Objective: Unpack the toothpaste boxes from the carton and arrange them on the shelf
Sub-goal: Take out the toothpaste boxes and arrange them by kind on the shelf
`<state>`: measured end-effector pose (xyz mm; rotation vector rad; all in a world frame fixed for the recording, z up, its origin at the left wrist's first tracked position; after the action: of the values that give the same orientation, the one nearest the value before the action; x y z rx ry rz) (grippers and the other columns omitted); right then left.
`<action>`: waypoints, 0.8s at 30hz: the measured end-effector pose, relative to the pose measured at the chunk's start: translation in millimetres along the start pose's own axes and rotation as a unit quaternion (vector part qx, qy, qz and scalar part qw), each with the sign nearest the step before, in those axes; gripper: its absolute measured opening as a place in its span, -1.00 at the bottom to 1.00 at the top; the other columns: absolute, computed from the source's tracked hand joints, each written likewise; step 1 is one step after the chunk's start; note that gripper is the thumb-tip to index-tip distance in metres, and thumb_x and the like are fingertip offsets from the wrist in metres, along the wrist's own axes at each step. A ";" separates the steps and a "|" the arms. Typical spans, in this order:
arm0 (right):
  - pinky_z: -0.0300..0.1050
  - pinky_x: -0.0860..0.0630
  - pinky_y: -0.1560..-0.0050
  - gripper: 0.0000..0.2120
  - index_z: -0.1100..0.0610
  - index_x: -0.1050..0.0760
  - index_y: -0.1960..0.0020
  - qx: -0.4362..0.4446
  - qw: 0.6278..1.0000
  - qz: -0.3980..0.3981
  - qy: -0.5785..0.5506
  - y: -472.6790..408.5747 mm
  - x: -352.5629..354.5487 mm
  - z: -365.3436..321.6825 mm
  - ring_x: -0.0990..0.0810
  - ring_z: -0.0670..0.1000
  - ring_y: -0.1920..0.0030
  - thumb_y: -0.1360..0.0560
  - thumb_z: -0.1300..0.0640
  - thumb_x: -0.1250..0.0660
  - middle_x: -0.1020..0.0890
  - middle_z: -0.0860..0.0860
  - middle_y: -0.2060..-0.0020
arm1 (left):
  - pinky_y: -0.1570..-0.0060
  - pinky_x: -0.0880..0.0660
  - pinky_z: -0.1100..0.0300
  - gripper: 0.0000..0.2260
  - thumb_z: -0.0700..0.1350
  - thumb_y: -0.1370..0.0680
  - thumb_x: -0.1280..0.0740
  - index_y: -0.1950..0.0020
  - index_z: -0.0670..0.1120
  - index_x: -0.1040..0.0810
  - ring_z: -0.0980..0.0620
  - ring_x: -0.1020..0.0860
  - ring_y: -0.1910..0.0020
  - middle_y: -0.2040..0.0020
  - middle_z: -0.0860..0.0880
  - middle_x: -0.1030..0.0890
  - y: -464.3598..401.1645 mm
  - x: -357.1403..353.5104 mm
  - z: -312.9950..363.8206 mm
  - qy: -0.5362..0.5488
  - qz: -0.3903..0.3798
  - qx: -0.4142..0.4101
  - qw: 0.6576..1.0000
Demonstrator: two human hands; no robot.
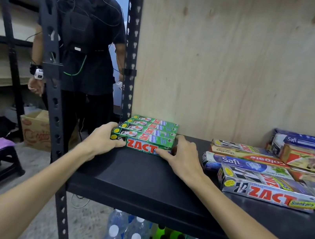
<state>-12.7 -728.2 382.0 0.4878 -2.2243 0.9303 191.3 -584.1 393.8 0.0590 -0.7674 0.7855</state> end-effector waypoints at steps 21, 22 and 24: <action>-0.12 -0.34 -0.17 -0.32 0.14 -0.30 -0.45 -0.015 0.993 0.081 -0.084 29.7 59.7 -12.1 -0.36 0.02 -0.31 -0.48 -0.17 -0.42 -0.53 0.02 -0.26 | -0.36 -0.41 -0.07 -0.29 0.29 -0.40 -0.46 -0.45 0.03 -0.37 0.04 -0.30 -0.42 -0.18 0.21 -0.38 32.4 -19.4 59.2 0.018 0.092 -0.132 0.987; -0.11 -0.34 -0.18 -0.31 0.15 -0.30 -0.47 -0.020 0.993 0.085 -0.081 29.0 67.8 -8.2 -0.37 0.03 -0.31 -0.48 -0.17 -0.42 -0.53 0.02 -0.25 | -0.37 -0.39 -0.05 -0.30 0.27 -0.42 -0.46 -0.46 0.01 -0.37 0.05 -0.28 -0.43 -0.21 0.16 -0.38 31.8 -23.6 65.9 0.017 0.095 -0.135 0.986; -0.11 -0.36 -0.16 -0.32 0.15 -0.30 -0.47 -0.031 0.992 0.088 -0.082 26.3 85.8 3.9 -0.41 0.03 -0.29 -0.49 -0.16 -0.41 -0.54 0.02 -0.22 | -0.35 -0.41 0.00 -0.31 0.27 -0.42 -0.45 -0.45 0.01 -0.38 0.05 -0.32 -0.40 -0.27 0.08 -0.44 30.6 -35.0 82.0 0.016 0.084 -0.145 0.986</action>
<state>-89.7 -720.1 427.6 0.3531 -2.4689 0.9362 106.0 -609.8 424.4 -0.2830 -0.8579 0.8248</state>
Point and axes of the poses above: each hand's wrist, its own y-axis away from the middle knuckle, its own x-axis out of the back of the hand, z = x × y, the point moved 3 cm from there along -y, towards the middle knuckle
